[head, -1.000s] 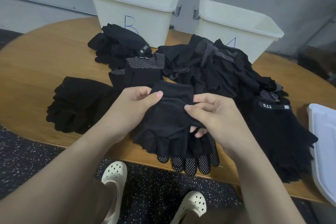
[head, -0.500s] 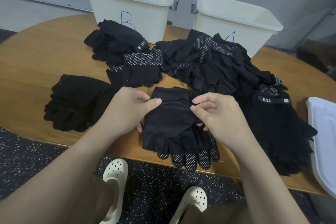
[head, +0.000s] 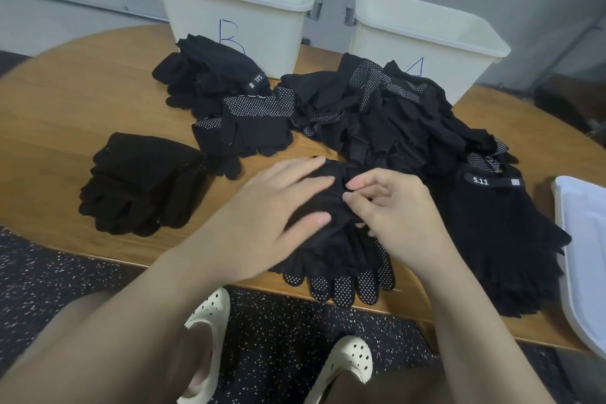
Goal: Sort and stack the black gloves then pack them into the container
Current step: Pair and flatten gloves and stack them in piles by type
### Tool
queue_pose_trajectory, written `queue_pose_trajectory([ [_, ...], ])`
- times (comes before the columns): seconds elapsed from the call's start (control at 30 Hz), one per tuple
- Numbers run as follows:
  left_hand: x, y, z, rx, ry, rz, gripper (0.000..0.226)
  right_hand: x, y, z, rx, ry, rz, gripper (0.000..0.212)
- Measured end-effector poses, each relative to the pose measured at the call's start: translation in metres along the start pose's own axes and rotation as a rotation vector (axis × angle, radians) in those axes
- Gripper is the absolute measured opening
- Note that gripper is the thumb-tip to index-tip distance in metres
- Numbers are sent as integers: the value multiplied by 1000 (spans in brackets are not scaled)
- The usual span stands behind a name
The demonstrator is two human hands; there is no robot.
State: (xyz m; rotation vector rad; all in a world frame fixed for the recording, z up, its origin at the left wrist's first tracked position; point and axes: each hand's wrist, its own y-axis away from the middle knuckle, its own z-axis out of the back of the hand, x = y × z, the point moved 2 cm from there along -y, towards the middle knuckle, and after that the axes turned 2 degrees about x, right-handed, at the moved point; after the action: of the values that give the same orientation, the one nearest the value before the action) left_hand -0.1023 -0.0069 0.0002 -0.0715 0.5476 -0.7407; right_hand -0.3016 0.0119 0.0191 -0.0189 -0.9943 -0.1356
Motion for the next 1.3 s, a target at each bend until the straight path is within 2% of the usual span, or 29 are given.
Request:
queue_pose_trajectory([
  [0.13,-1,-1,-16,130,-48,-9,75,-1,-1,1,-20,70,42,8],
  [0.27,5,-4,-22,191,-85,18,90,3,4,7,-125,240,222,18],
  [0.4,9,-7,-22,235,-87,47,101,6,8,3,-42,369,441,26],
  [0.53,14,-10,-23,264,-80,107,113,1,10,-7,150,368,394,40],
  [0.67,13,-9,-22,275,-92,135,115,-18,17,-9,293,489,372,50],
  [0.77,18,-8,-22,280,-104,152,119,-32,20,-13,295,612,438,52],
  [0.93,31,-1,-11,324,-92,144,127,-41,23,-16,262,611,467,52],
  [1.03,30,2,-6,293,-56,156,122,-39,24,-14,285,544,440,49],
  [1.13,29,9,2,206,40,201,102,-20,18,-2,305,386,373,45],
  [1.3,38,23,15,95,71,223,79,47,-19,5,94,388,484,22],
])
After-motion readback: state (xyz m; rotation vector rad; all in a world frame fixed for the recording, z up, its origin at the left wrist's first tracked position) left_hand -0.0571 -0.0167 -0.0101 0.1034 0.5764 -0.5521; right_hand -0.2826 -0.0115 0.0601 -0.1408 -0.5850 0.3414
